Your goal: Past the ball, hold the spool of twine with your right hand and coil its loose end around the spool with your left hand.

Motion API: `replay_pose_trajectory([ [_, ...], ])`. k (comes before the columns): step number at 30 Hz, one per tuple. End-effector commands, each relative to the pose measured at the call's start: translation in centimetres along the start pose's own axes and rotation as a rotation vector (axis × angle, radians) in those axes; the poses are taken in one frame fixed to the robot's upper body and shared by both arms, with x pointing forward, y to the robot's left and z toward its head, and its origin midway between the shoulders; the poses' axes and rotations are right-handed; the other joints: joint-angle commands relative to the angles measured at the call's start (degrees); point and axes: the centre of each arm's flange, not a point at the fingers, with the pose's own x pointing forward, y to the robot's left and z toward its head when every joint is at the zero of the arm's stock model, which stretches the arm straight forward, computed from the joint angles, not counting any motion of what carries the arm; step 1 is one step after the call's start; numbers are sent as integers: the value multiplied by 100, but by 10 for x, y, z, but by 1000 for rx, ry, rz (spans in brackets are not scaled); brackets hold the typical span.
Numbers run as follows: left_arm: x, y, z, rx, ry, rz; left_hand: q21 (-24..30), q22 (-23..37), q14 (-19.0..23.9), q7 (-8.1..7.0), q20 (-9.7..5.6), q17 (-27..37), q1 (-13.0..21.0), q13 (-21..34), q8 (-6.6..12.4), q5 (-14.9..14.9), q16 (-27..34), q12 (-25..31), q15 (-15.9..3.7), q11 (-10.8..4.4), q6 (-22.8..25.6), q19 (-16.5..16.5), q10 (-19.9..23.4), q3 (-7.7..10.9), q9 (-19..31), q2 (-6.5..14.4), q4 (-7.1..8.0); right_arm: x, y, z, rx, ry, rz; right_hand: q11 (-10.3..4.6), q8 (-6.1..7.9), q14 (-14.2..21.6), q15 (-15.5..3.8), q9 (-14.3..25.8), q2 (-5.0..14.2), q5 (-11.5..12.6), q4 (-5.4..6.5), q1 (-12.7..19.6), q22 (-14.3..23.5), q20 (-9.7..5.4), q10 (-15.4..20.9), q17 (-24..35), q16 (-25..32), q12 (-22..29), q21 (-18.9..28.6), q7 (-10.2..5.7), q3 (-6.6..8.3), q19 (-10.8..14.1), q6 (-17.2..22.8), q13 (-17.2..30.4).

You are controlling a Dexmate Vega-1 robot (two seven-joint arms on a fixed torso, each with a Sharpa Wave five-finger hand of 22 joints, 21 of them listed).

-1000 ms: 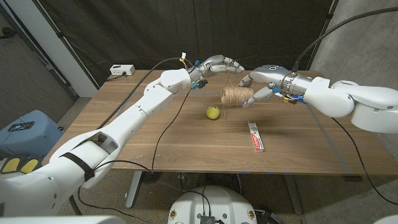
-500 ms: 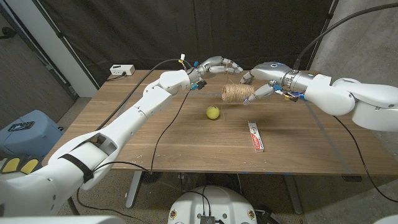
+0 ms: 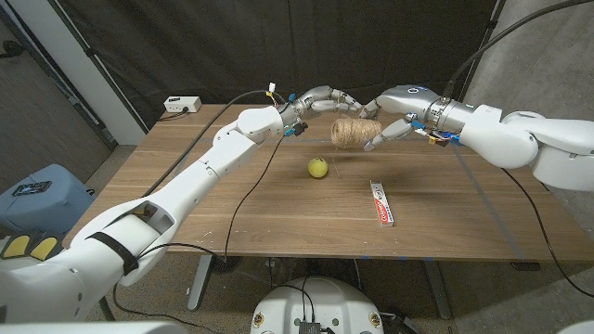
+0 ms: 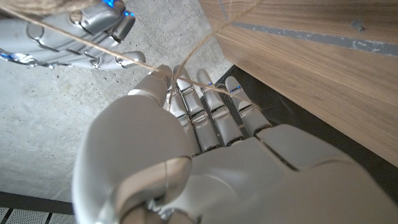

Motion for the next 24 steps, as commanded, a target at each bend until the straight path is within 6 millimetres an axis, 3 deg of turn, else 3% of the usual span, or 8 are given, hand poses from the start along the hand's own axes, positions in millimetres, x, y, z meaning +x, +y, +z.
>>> replay_pose_trajectory([
  [1,-3,-1,-5,-5,17,5,21,13,-23,1,18,28,15,14,-3,17,-9,-22,7,-6,-29,-7,-27,-26,28,51,-11,-6,-8,-1,13,-14,-31,-514,115,58,-813,67,1000,18,-8,982,19,-249,562,28,-14,27,-10,-963,-10,48,1100,21],
  [24,-6,-6,-12,-30,24,16,25,12,-35,-6,20,35,29,30,-21,15,-29,-49,6,-3,-36,-10,-30,-33,32,52,-17,-1,-21,-2,-14,-13,-74,-516,112,86,-816,67,996,21,-11,994,19,-259,575,46,-23,22,-14,-964,-20,48,1095,23],
])
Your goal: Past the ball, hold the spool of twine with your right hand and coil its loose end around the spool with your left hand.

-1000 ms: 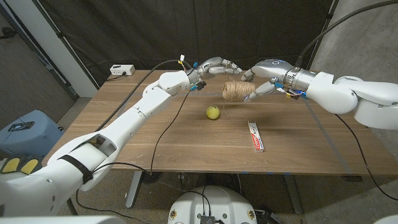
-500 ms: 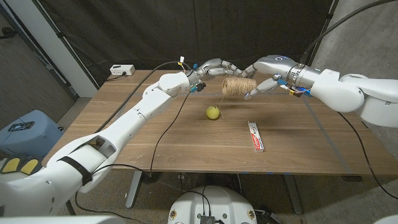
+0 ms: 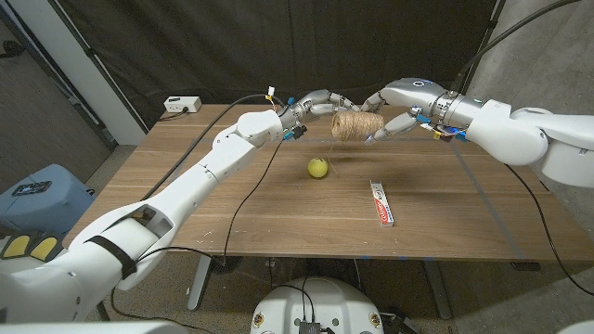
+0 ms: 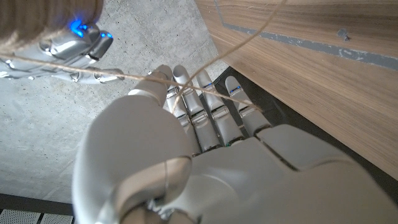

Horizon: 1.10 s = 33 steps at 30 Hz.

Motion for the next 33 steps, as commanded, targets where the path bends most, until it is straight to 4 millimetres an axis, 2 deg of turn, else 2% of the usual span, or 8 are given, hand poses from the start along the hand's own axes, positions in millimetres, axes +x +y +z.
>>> replay_pose_trajectory([
  [1,-2,-2,-3,-16,3,5,25,12,-31,-10,20,37,28,33,-20,14,-28,-4,6,-11,-30,-13,-27,-12,32,49,8,4,-7,0,-14,1,-32,-496,114,36,-802,67,998,25,-1,989,18,-249,569,19,0,35,-14,-969,-15,39,1101,29],
  [33,-2,-7,-15,-44,24,10,26,12,-34,-2,25,36,24,50,-47,16,-58,-38,24,-2,-49,-26,-26,-19,35,49,13,13,-23,-12,-48,22,-77,-504,111,60,-805,67,1007,30,0,1007,19,-256,575,40,-36,21,-15,-961,-25,48,1104,37],
])
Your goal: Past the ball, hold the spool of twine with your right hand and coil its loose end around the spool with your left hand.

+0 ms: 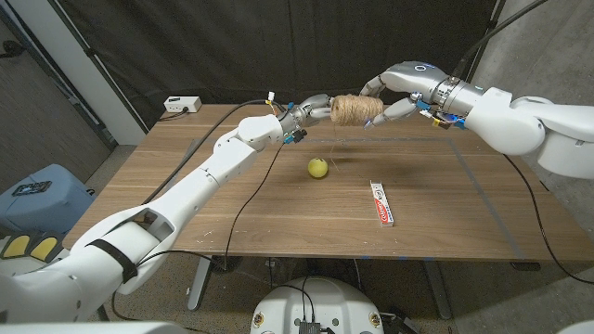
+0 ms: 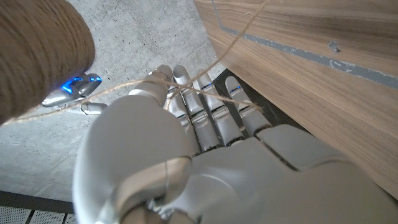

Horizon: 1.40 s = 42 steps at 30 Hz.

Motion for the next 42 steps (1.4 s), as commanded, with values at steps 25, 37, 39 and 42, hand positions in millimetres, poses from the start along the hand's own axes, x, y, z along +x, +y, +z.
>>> replay_pose_trajectory([
  [25,0,-4,-11,-26,16,-4,26,12,-46,6,26,19,26,36,-27,17,-30,-64,38,-7,-51,-28,-29,-22,10,41,7,11,-16,-17,-49,46,-35,-505,108,84,-806,67,1054,22,25,954,18,-265,567,35,-36,17,-16,-983,-35,53,1087,31],
  [37,-2,-2,-14,-36,21,-4,25,12,-47,-21,30,25,24,42,-33,18,-36,-78,31,-20,-49,-34,-34,-27,11,45,11,16,-23,-28,-79,87,-43,-493,111,87,-806,67,1059,22,31,941,18,-266,590,37,-55,22,-16,-992,-43,57,1099,36],
  [39,-2,-1,-15,-37,22,-4,26,12,-35,-12,26,17,18,43,-32,19,-40,-72,34,-5,-43,-35,-10,-26,12,39,13,17,-23,-29,-85,91,-42,-491,109,95,-809,67,1063,22,31,942,18,-266,590,41,-53,19,-17,-989,-42,56,1094,34],
  [42,-2,-1,-16,-40,23,-3,26,12,-33,-8,29,22,17,42,-35,17,-37,-76,32,1,-48,-35,-10,-31,12,40,15,19,-24,-32,-89,95,-40,-494,105,98,-809,67,1062,21,30,942,18,-271,580,46,-53,18,-17,-988,-45,58,1085,41],
])
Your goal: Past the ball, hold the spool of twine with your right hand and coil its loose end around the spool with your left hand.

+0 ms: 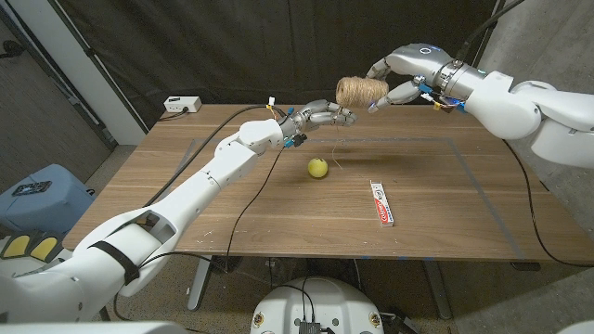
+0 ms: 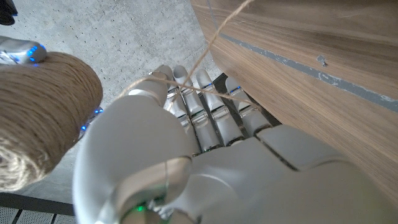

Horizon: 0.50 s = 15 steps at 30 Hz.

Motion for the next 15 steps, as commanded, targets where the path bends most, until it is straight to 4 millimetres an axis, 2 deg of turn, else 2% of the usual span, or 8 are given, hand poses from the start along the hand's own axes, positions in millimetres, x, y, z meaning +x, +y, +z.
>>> replay_pose_trajectory([
  [1,-1,2,-3,-9,1,1,26,12,2,-6,10,22,20,18,-16,18,6,-16,3,-1,12,-17,-12,-16,13,38,-2,6,-5,-9,-27,30,-2,-505,108,67,-800,67,1024,27,20,984,18,-290,562,21,-8,18,-17,-990,-5,36,1093,12],
  [15,-4,4,-7,-22,8,13,28,12,-13,-6,13,32,25,26,-19,17,-3,-25,5,3,24,-17,-5,-19,14,49,-1,17,-6,-20,-34,44,-4,-514,110,75,-800,66,1031,28,13,997,18,-294,572,30,-22,11,-17,-997,-5,40,1102,10],
])
